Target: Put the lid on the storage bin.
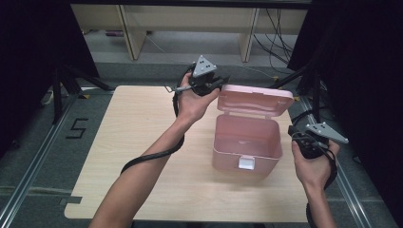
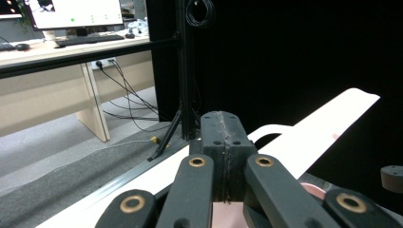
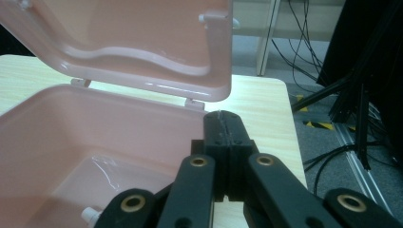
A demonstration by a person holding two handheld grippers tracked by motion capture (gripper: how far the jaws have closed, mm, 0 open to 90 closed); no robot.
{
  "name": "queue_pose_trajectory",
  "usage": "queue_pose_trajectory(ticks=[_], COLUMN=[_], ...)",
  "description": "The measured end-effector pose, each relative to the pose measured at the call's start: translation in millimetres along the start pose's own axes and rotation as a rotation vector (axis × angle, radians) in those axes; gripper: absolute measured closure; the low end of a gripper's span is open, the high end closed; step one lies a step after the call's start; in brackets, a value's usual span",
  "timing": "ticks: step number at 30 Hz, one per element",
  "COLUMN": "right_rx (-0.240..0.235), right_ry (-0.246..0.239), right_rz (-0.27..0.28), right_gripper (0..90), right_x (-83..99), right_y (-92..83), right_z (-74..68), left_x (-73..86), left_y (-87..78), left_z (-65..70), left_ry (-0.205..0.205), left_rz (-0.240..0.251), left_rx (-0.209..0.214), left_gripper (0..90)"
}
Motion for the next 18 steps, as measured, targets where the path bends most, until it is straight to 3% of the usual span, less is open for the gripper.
queue_pose_trajectory(ticks=[18], right_rx=[0.02], right_ry=[-0.001], right_rz=[0.013], right_gripper=[90.0], right_x=[-4.1], right_y=[-2.3], right_z=[2.3], left_x=[12.2], left_y=[-0.9], left_z=[8.6], left_ry=[-0.001], left_rz=[-0.059], left_rx=[0.017], left_gripper=[90.0])
Point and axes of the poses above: each handheld gripper's, and its own axes: y roughly forward along the jaws, x roughly out of its underside, z roughly to its right, the point moved 8 cm from there along y, roughly forward along the jaws, and after that the axes turned 15 degrees about -y, right-handed, at the moved point
